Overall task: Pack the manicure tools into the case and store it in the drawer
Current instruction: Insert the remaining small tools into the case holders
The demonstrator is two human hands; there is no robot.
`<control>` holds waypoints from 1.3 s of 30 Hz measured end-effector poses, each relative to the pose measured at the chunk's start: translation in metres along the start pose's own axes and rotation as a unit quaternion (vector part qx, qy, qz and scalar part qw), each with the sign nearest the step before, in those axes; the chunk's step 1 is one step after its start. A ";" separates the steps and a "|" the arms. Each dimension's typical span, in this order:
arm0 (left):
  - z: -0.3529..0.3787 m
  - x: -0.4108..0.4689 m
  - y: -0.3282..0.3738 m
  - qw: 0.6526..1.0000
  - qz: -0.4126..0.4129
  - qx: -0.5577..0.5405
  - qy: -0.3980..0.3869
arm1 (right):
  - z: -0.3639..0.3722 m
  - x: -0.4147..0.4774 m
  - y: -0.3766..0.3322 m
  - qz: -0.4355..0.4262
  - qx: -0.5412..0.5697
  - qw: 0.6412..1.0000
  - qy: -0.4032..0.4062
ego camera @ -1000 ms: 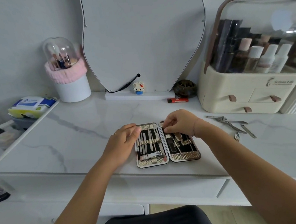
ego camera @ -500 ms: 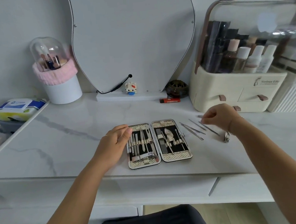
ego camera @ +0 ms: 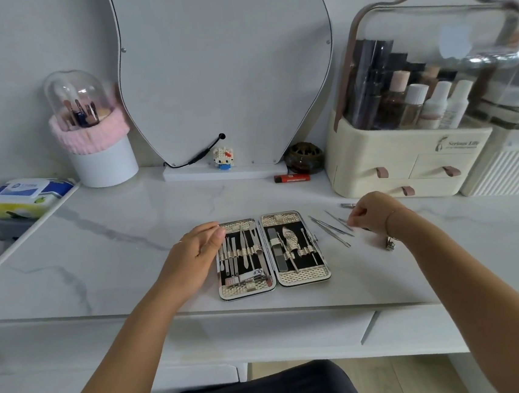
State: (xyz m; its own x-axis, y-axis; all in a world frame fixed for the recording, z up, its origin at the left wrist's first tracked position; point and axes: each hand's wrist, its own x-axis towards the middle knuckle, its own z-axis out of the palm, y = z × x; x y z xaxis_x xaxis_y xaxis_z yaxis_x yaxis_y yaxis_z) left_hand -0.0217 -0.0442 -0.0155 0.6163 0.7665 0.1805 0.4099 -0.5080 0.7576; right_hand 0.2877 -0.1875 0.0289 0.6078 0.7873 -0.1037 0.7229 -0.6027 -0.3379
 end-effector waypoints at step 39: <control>-0.003 -0.001 0.003 1.000 0.003 -0.009 0.001 | 0.050 0.007 -0.146 -0.099 0.347 0.932 -0.028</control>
State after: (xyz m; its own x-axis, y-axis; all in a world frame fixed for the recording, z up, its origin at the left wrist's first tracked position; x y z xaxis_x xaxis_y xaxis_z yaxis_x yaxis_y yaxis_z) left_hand -0.0226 -0.0452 -0.0117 0.6174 0.7642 0.1863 0.3944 -0.5057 0.7673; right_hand 0.1694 -0.0875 0.0307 0.4522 0.8917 -0.0174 0.4199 -0.2300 -0.8779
